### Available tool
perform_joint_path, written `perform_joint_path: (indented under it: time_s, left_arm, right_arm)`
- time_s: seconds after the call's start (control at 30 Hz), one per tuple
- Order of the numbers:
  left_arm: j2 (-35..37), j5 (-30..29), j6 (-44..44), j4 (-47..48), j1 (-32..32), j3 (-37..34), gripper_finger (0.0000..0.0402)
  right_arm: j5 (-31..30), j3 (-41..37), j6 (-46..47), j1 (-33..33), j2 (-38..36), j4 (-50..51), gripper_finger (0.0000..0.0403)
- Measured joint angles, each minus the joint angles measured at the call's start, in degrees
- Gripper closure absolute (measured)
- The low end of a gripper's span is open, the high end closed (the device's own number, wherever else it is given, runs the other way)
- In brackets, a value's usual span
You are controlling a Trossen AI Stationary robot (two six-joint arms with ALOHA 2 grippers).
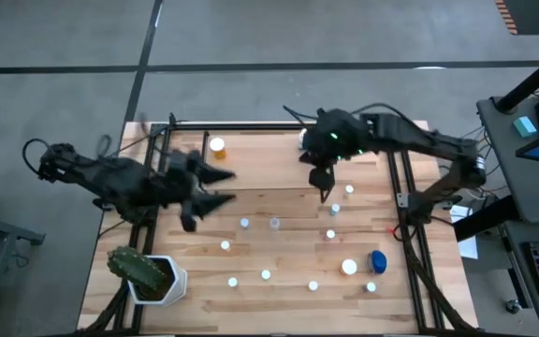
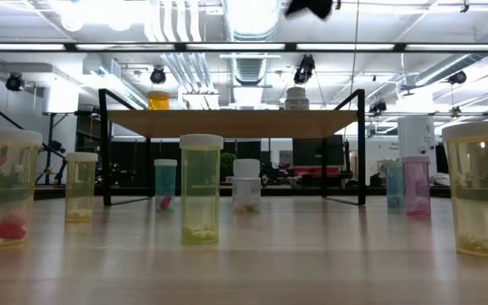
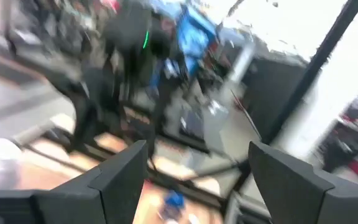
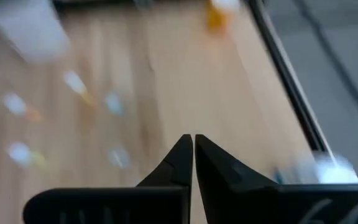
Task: Pick and place medicine bottles onto shelf by color
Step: Put the yellow pill bottle on the shelf
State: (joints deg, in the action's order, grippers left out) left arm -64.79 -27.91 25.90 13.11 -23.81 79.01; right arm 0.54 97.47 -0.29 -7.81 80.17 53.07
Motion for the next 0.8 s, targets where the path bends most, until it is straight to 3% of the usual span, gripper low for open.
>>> perform_joint_path:
  time_s: [0.17,0.3,0.43,0.6,0.8]
  left_arm:
    - [-6.5,7.1,18.5,-0.1,-0.1,0.0,0.0137]
    - [-12.3,17.2,37.2,3.1,-1.5,0.0,0.0137]
    - [-17.0,23.8,53.2,13.7,-2.5,0.0,0.0137]
    - [-22.1,24.9,72.0,28.4,-0.7,0.1,0.0137]
    - [-27.2,25.3,80.8,36.0,1.9,0.1,0.0137]
  right_arm:
    - [0.4,-11.7,-3.5,6.2,-7.2,-23.5,0.0394]
    - [0.0,-19.6,-8.7,6.8,-11.6,-34.0,0.0394]
    - [-0.1,-23.7,-9.8,6.8,-16.1,-34.2,0.0394]
    - [2.8,-27.8,-7.0,6.8,-22.9,-30.4,0.0394]
    - [2.9,-34.1,-3.4,6.8,-31.2,-31.1,0.0394]
